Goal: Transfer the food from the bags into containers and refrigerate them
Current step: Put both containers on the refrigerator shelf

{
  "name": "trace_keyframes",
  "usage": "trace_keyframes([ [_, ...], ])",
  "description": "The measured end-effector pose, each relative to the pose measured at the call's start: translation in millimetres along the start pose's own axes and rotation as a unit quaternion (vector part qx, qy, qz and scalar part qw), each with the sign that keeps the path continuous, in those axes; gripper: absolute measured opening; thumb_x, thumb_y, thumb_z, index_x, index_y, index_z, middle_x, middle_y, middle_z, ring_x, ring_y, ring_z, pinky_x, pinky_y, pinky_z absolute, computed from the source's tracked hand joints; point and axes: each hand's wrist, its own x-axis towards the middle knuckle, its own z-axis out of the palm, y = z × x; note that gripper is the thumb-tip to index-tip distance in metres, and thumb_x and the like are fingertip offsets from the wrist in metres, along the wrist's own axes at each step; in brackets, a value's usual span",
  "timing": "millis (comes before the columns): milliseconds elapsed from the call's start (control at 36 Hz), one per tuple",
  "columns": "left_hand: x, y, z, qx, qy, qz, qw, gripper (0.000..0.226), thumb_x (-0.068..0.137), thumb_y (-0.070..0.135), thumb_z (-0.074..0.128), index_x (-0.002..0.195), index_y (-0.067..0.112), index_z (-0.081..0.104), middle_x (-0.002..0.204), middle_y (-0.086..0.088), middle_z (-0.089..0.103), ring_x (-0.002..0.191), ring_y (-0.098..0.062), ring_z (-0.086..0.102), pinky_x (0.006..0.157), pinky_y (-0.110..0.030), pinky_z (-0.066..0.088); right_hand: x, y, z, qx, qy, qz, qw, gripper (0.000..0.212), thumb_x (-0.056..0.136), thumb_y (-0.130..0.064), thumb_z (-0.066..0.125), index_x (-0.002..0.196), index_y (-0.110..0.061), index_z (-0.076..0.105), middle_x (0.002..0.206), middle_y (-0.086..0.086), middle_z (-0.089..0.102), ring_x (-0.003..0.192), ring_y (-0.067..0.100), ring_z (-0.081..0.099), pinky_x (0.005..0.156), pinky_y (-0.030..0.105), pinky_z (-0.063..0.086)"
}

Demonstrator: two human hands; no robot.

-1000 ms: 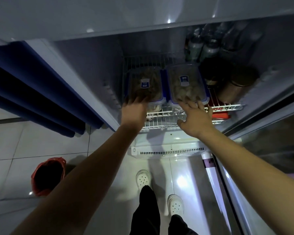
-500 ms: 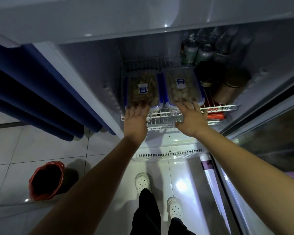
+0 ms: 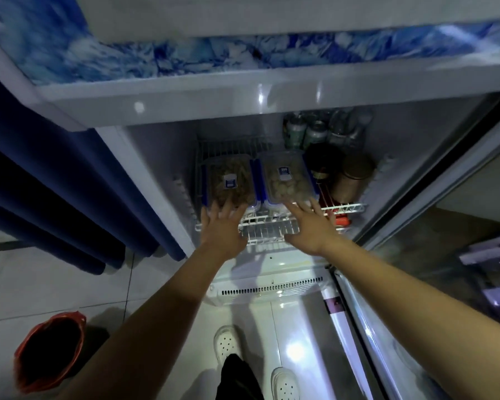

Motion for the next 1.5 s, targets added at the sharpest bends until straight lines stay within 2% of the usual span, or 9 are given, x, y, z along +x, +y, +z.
trace_keyframes([
  [250, -66.0, 85.6, -61.9, -0.337, 0.081, 0.112, 0.931, 0.059, 0.089, 0.03, 0.074, 0.142, 0.031, 0.049, 0.151, 0.006, 0.044, 0.142, -0.019, 0.039, 0.114, -0.037, 0.033, -187.9, 25.1, -55.1, 0.143, 0.219, -0.049, 0.964, 0.069, 0.088, -0.049, 0.053, 0.151, -0.051, 0.024, 0.164, -0.018, 0.018, 0.154, 0.01, 0.004, 0.121, 0.051, 0.01],
  [389, -108.9, 211.3, -110.8, -0.302, 0.107, 0.328, 0.889, 0.04, 0.087, 0.027, 0.062, 0.126, 0.021, 0.068, 0.132, 0.005, 0.064, 0.125, -0.016, 0.057, 0.109, -0.033, 0.04, -309.9, 51.5, -87.7, 0.199, 0.354, -0.049, 0.913, 0.059, 0.089, -0.036, 0.064, 0.146, -0.038, 0.045, 0.157, -0.02, 0.034, 0.151, 0.008, 0.018, 0.12, 0.052, 0.021],
  [611, -173.4, 396.8, -128.6, -0.085, 0.12, 0.576, 0.804, 0.093, 0.081, 0.023, 0.063, 0.159, 0.036, 0.012, 0.168, 0.002, 0.006, 0.154, -0.026, 0.001, 0.124, -0.049, -0.003, -432.2, 91.5, -113.8, 0.103, 0.48, 0.059, 0.869, 0.051, 0.087, -0.033, 0.066, 0.136, -0.025, 0.058, 0.15, -0.009, 0.048, 0.145, 0.015, 0.035, 0.118, 0.042, 0.029],
  [750, -193.9, 428.2, -104.2, 0.048, 0.11, 0.597, 0.793, 0.094, 0.08, 0.036, 0.061, 0.157, 0.041, 0.007, 0.168, 0.006, 0.006, 0.154, -0.025, -0.002, 0.121, -0.055, -0.009, -487.0, 114.4, -114.3, -0.025, 0.453, 0.209, 0.866, 0.052, 0.084, -0.042, 0.063, 0.131, -0.019, 0.065, 0.145, 0.006, 0.054, 0.137, 0.037, 0.045, 0.108, 0.059, 0.036],
  [861, -193.7, 426.9, -107.8, 0.034, 0.098, 0.594, 0.798, 0.088, 0.078, 0.032, 0.06, 0.154, 0.043, 0.016, 0.166, 0.007, 0.016, 0.152, -0.024, 0.007, 0.121, -0.053, -0.005, -512.9, 126.8, -101.2, 0.009, 0.406, 0.307, 0.861, 0.045, 0.084, -0.036, 0.074, 0.126, -0.018, 0.069, 0.134, 0.004, 0.064, 0.129, 0.034, 0.054, 0.105, 0.058, 0.04],
  [972, -201.5, 420.0, -116.6, 0.041, 0.074, 0.591, 0.802, 0.09, 0.077, 0.026, 0.061, 0.155, 0.042, 0.017, 0.167, 0.006, 0.014, 0.153, -0.026, 0.006, 0.122, -0.054, -0.002, -518.3, 121.6, -86.6, -0.019, 0.401, 0.289, 0.869, 0.047, 0.076, -0.02, 0.081, 0.122, -0.015, 0.071, 0.122, 0.004, 0.071, 0.11, 0.032, 0.066, 0.092, 0.047, 0.051],
  [1250, -225.2, 364.0, -138.2, 0.04, 0.013, 0.572, 0.82, 0.088, 0.08, 0.01, 0.054, 0.156, 0.04, 0.019, 0.168, 0.004, 0.011, 0.154, -0.023, 0.003, 0.119, -0.061, -0.005, -529.6, 54.7, -92.2, 0.013, 0.319, 0.302, 0.898, 0.044, 0.083, -0.047, 0.073, 0.126, -0.043, 0.065, 0.122, -0.011, 0.068, 0.116, 0.018, 0.059, 0.094, 0.038, 0.047],
  [1417, -225.7, 303.1, -142.2, -0.051, -0.016, 0.549, 0.834, 0.074, 0.091, 0.005, 0.049, 0.15, 0.048, 0.031, 0.166, 0.01, 0.019, 0.154, -0.019, 0.004, 0.118, -0.06, -0.007, -519.0, 6.9, -85.2, 0.035, 0.287, 0.242, 0.926, 0.039, 0.082, -0.039, 0.071, 0.118, -0.054, 0.066, 0.069, -0.027, 0.062, 0.064, -0.009, 0.055, 0.063, 0.024, 0.039],
  [1500, -230.8, 261.9, -153.0, -0.107, -0.042, 0.53, 0.84, 0.074, 0.085, -0.004, 0.045, 0.144, 0.041, 0.046, 0.162, 0.012, 0.029, 0.154, -0.021, 0.012, 0.121, -0.058, -0.001, -506.7, -24.2, -85.8, 0.072, 0.276, 0.173, 0.943, 0.037, 0.083, -0.031, 0.068, 0.118, -0.043, 0.071, 0.073, -0.037, 0.063, 0.068, -0.008, 0.06, 0.062, 0.011, 0.042],
])
